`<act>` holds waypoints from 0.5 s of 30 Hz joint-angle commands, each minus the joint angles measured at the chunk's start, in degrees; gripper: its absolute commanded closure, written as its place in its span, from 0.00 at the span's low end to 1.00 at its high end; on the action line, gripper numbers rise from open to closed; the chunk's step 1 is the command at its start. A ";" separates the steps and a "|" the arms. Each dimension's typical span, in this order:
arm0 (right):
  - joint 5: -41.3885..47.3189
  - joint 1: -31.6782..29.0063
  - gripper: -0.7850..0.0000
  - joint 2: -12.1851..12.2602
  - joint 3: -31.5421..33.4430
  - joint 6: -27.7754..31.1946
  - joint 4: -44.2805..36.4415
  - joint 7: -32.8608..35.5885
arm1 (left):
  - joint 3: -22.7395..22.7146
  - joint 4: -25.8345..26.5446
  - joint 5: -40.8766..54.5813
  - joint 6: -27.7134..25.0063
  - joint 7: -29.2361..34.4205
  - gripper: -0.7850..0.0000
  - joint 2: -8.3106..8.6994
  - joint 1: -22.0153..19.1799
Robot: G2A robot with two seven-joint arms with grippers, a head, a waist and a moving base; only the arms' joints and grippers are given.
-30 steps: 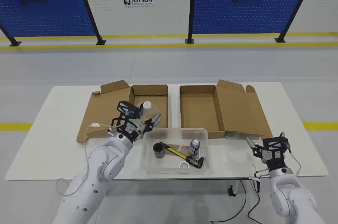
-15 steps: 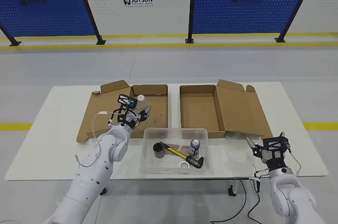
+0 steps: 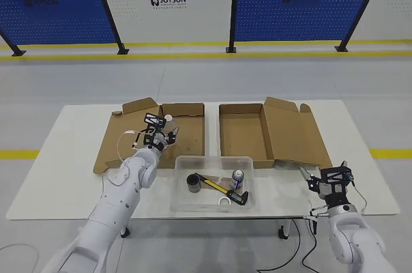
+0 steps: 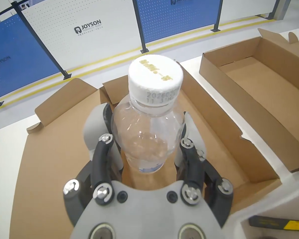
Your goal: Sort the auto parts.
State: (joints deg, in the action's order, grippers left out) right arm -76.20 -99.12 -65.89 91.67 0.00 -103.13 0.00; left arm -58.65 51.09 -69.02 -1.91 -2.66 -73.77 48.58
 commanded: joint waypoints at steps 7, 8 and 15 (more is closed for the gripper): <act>0.00 0.00 0.00 0.00 0.00 0.00 0.00 0.00 | 1.26 -5.40 -0.27 0.53 -1.73 0.59 -1.27 -2.15; 0.00 0.00 0.00 0.00 0.00 0.00 0.00 0.00 | 1.33 -5.87 -0.30 0.52 -1.94 0.46 -1.38 -2.29; 0.00 0.00 0.00 0.00 0.00 0.00 0.00 0.00 | 0.87 -7.82 -0.30 0.45 -2.75 0.00 -1.77 -3.01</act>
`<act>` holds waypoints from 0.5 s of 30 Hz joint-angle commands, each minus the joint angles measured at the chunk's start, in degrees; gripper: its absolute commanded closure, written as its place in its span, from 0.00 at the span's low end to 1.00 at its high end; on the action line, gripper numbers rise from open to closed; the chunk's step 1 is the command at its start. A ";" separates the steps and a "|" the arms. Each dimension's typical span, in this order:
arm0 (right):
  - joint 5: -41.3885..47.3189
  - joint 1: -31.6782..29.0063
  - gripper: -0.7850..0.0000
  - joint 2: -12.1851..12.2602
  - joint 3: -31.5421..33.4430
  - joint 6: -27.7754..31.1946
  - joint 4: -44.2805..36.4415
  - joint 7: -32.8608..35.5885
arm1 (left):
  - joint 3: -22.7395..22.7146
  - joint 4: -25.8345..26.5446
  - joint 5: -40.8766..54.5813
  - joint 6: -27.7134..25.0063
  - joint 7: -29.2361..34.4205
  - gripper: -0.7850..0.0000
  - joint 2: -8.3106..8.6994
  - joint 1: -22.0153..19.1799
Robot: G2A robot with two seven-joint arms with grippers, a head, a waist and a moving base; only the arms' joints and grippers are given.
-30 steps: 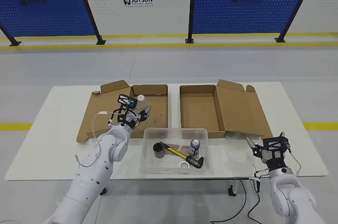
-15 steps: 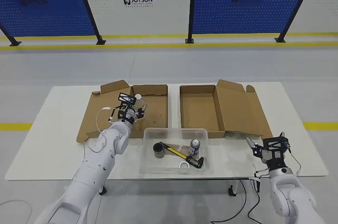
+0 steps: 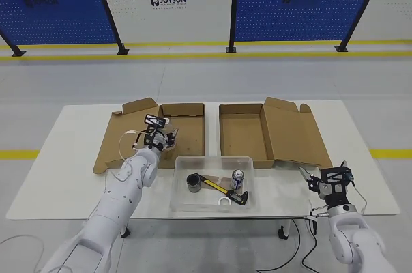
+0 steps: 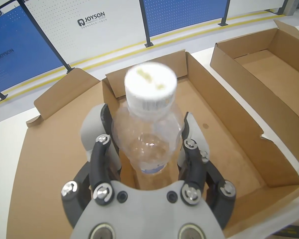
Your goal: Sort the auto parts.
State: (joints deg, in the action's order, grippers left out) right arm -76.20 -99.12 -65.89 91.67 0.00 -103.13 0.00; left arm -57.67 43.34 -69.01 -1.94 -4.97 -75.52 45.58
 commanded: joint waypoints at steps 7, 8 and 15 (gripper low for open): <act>0.00 0.00 0.00 0.00 0.00 0.00 0.00 0.00 | -1.16 2.70 -2.22 1.47 -2.80 0.00 0.27 1.46; 0.00 0.00 0.00 0.00 0.00 0.00 0.00 0.00 | -1.60 3.72 -2.29 1.67 -3.17 0.00 0.40 1.91; 0.00 0.00 0.00 0.00 0.00 0.00 0.00 0.00 | -5.73 16.02 -1.94 3.03 -2.54 0.00 1.66 7.78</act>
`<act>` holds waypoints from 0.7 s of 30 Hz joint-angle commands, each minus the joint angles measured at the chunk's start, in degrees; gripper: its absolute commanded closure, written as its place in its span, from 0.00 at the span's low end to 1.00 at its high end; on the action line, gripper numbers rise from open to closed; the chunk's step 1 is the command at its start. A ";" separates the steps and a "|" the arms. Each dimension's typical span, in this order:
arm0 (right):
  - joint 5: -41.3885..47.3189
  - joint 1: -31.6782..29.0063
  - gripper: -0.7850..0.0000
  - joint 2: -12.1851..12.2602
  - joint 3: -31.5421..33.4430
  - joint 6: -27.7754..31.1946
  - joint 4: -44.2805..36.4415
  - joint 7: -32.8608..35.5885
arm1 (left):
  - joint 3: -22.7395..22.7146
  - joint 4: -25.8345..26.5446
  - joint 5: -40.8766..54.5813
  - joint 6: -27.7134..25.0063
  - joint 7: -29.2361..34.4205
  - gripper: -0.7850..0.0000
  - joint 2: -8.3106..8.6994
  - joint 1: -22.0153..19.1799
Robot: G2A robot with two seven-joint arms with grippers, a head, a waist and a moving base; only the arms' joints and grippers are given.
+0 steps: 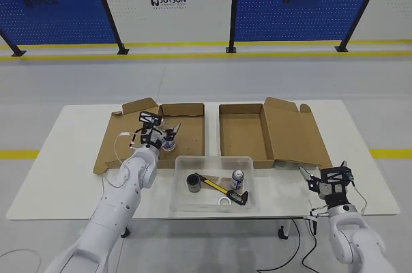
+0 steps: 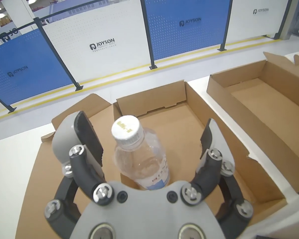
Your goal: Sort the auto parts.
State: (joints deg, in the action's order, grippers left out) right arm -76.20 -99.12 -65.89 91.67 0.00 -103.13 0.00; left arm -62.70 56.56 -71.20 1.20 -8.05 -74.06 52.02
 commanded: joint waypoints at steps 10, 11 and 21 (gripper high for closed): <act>0.00 0.00 0.00 0.00 0.00 0.00 0.00 0.00 | -5.27 27.28 1.78 -4.49 11.81 0.00 1.93 12.85; 0.00 0.00 0.00 0.00 0.00 0.00 0.00 0.00 | -5.28 29.14 1.12 -4.97 12.72 0.00 2.04 13.74; 0.00 0.00 0.00 0.00 0.00 0.00 0.00 0.00 | -0.06 38.27 1.24 -15.10 25.12 0.00 2.19 18.64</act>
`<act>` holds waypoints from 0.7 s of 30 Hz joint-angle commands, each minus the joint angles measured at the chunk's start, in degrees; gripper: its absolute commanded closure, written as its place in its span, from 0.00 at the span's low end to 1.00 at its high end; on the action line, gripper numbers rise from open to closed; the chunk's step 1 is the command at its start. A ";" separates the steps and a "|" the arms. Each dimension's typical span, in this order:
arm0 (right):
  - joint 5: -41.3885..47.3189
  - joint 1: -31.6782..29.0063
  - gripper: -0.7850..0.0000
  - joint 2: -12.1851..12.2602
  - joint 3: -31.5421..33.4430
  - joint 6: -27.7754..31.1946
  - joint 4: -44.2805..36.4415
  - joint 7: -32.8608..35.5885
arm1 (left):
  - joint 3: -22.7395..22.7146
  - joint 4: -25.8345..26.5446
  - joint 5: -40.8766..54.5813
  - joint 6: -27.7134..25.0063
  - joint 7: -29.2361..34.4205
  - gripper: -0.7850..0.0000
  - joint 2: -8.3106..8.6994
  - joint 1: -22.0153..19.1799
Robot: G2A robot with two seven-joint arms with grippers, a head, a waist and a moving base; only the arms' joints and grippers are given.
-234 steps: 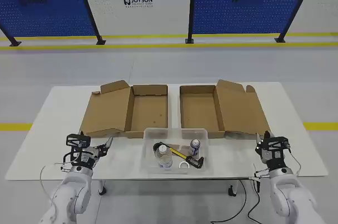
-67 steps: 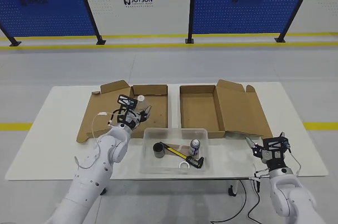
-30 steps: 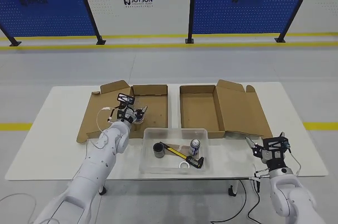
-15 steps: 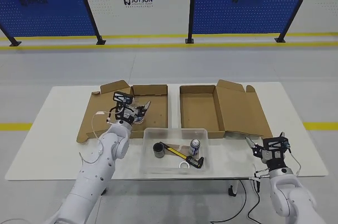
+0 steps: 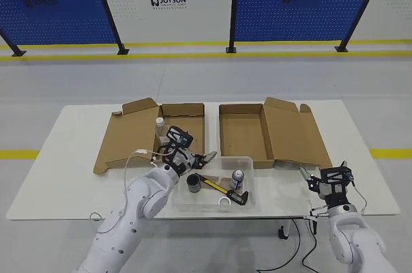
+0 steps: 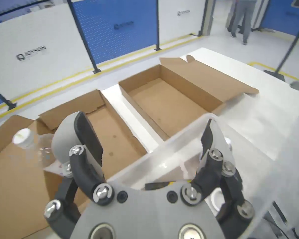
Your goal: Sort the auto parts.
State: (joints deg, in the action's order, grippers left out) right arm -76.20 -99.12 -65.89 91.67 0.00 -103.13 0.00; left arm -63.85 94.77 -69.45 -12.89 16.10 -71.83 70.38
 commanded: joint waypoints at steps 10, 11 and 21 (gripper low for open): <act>0.00 0.00 0.00 0.00 0.00 0.00 0.00 0.00 | 9.62 -5.16 -3.38 -3.34 2.80 0.00 -1.30 -0.15; 0.00 0.00 0.00 0.00 0.00 0.00 0.00 0.00 | 10.25 -5.90 -3.38 -3.29 2.84 0.00 -1.48 -0.56; 0.00 0.00 0.00 0.00 0.00 0.00 0.00 0.00 | 15.29 -12.00 -1.09 -2.15 2.66 0.00 -3.49 -4.27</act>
State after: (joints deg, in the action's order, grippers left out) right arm -76.20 -99.12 -65.89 91.67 0.00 -103.13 0.00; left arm -49.08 83.50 -70.59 -15.21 18.98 -75.11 66.47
